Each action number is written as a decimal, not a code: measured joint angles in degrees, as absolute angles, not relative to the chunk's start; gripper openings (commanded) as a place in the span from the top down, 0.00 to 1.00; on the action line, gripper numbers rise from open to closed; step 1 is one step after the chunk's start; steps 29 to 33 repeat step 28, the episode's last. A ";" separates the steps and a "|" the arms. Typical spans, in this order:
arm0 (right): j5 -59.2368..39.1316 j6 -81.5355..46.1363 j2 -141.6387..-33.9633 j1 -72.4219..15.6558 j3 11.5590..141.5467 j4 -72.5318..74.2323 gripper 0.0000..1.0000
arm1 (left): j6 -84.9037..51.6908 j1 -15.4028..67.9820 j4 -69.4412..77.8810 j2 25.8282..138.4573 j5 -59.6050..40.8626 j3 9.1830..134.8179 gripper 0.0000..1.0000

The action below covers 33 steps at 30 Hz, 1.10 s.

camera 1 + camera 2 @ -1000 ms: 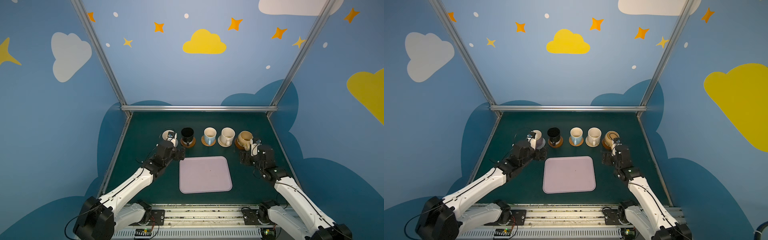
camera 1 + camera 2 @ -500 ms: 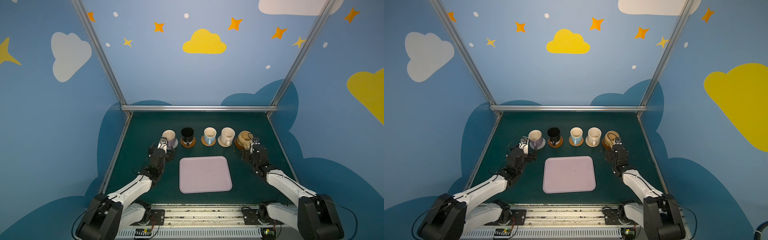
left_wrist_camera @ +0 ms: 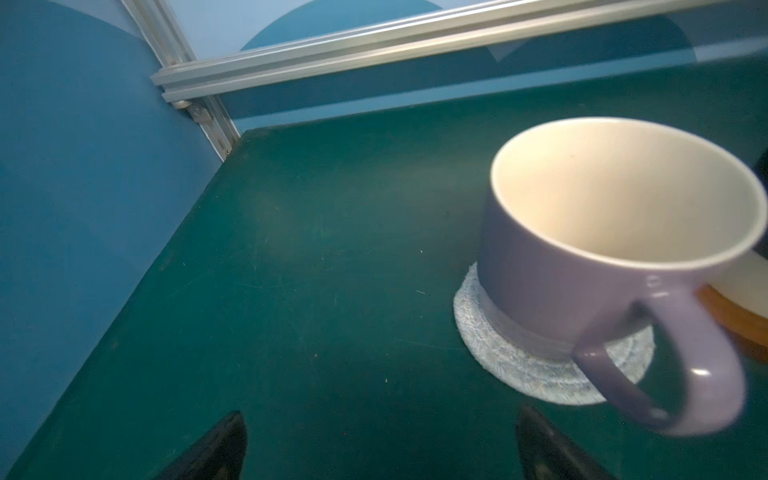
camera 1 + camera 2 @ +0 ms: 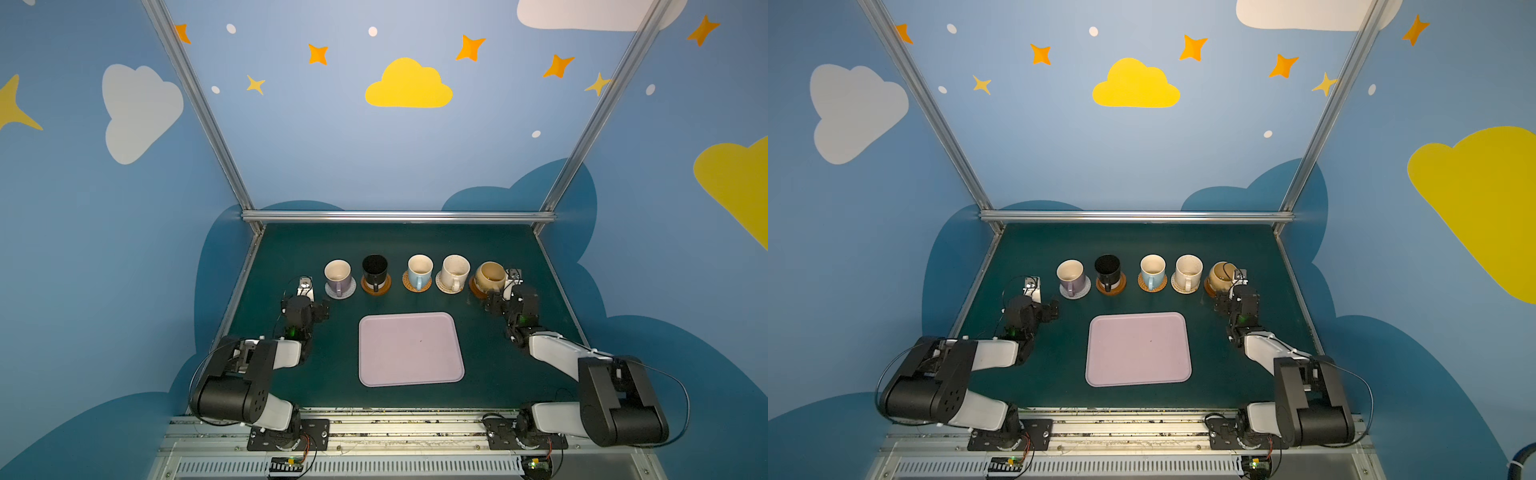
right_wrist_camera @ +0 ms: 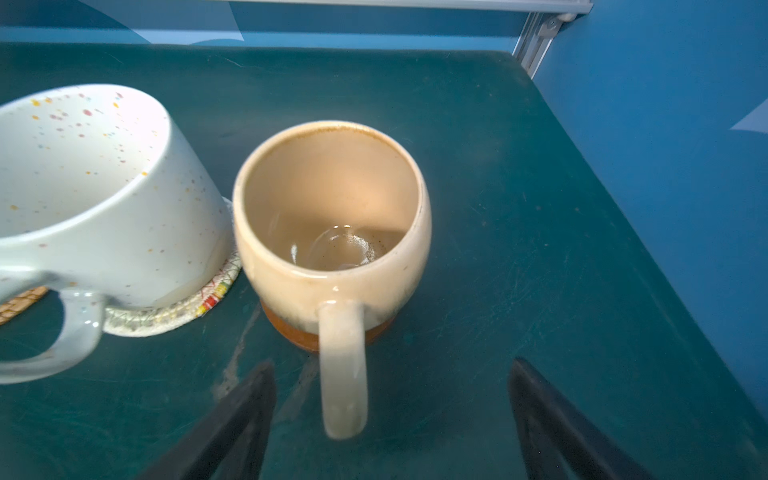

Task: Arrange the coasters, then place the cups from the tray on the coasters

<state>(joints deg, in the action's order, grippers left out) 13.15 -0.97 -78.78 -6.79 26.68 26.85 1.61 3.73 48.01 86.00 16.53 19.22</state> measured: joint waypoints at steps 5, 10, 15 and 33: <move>9.91 -1.17 -83.46 -4.97 27.22 27.73 0.13 | -0.95 0.91 50.41 87.48 13.45 19.18 0.00; 7.92 -1.52 -83.64 -3.46 28.01 27.64 0.09 | -1.98 0.58 48.40 87.64 11.57 21.78 0.00; 7.40 -2.76 -83.64 -3.40 28.29 27.88 0.09 | -2.22 0.54 47.81 87.66 10.90 22.28 0.00; 7.25 -4.08 -83.64 -3.18 28.32 27.55 0.09 | -2.22 0.49 46.54 87.66 10.28 22.28 0.00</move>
